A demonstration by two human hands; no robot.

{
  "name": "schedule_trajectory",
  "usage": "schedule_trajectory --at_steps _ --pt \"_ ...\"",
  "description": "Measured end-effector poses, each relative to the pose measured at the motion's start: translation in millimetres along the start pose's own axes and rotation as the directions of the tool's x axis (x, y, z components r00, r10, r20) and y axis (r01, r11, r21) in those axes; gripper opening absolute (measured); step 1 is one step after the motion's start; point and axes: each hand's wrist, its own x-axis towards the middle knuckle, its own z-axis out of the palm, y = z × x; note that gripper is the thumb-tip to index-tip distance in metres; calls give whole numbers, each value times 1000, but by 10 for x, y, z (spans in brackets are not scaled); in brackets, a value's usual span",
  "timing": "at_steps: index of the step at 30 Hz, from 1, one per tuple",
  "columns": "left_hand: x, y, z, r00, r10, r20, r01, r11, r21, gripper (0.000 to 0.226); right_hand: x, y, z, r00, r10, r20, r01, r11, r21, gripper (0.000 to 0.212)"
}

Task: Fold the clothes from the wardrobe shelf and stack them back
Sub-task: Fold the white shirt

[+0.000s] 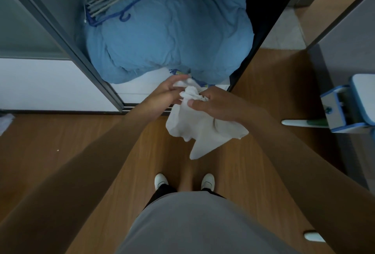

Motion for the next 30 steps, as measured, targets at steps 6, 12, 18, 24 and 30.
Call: schedule_trajectory --at_steps 6,12,18,24,30 --pt "-150 -177 55 960 62 273 28 949 -315 53 26 -42 -96 997 -37 -74 41 998 46 58" --pt "-137 -236 157 990 -72 120 47 979 199 11 34 -151 -125 987 -153 -46 148 983 -108 45" --pt "-219 -223 100 977 -173 128 152 976 156 58 99 -71 -436 980 -98 -171 71 985 -157 20" --pt "-256 -177 148 980 -181 85 174 981 85 58 226 256 -496 921 273 -277 2 710 705 20" --pt "-207 -53 153 983 -186 4 173 906 -387 37 80 853 10 888 458 -39 -99 273 957 69"
